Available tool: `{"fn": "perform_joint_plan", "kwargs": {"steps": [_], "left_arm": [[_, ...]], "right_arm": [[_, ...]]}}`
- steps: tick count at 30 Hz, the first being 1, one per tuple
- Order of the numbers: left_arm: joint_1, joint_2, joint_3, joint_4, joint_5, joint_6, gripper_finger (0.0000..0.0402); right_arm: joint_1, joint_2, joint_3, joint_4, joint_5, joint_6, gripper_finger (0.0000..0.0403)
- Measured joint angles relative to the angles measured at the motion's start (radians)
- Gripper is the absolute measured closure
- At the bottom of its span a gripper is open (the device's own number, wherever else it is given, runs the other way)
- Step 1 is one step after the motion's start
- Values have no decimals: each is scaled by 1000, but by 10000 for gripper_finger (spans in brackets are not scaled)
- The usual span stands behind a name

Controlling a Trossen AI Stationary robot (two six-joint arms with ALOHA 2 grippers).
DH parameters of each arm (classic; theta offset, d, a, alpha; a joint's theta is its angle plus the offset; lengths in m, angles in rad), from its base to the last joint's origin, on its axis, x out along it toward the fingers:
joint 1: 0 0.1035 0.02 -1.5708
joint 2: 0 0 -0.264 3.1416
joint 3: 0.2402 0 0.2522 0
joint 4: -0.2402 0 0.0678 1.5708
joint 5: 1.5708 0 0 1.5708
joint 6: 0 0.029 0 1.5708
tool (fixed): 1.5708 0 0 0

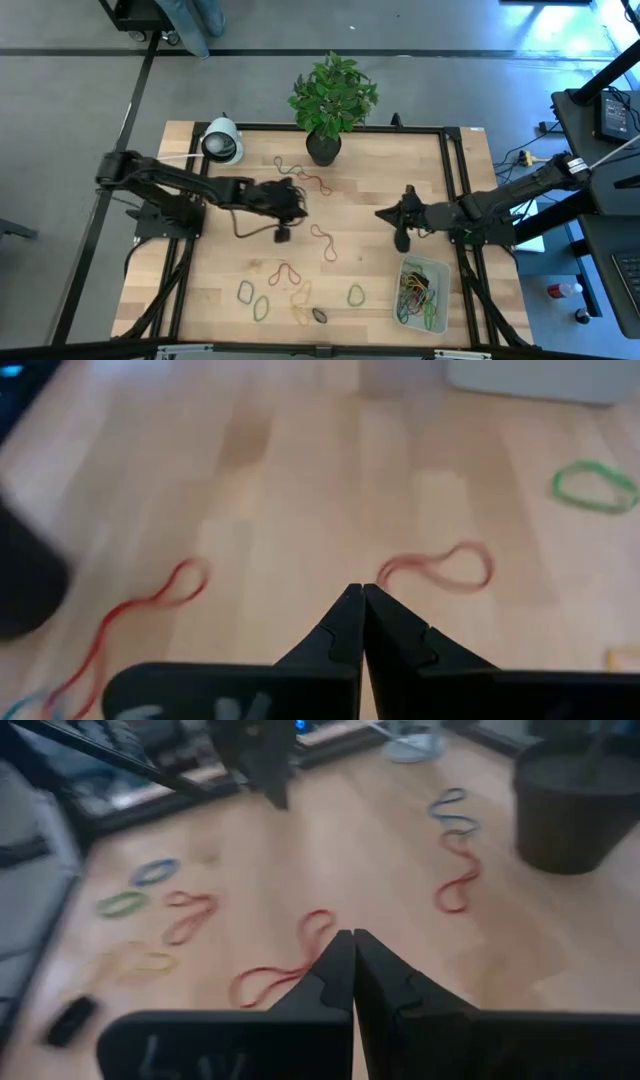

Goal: Pick and place rubber bands into bin
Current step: Put the red rubber band into the gray bin

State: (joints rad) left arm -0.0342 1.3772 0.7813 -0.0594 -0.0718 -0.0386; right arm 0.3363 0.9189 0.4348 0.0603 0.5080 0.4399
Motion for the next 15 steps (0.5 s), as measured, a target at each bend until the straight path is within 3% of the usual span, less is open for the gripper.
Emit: {"fn": "perform_joint_plan", "kwargs": {"steps": [11, 15], "left_arm": [[162, -346, -274, 11, 62, 41, 399], [199, -425, -317, 4, 66, 52, 401]], "right_arm": [[-223, 485, 356, 2, -2, -135, 392], [-286, 686, 574, -144, -4, -149, 385]]}}
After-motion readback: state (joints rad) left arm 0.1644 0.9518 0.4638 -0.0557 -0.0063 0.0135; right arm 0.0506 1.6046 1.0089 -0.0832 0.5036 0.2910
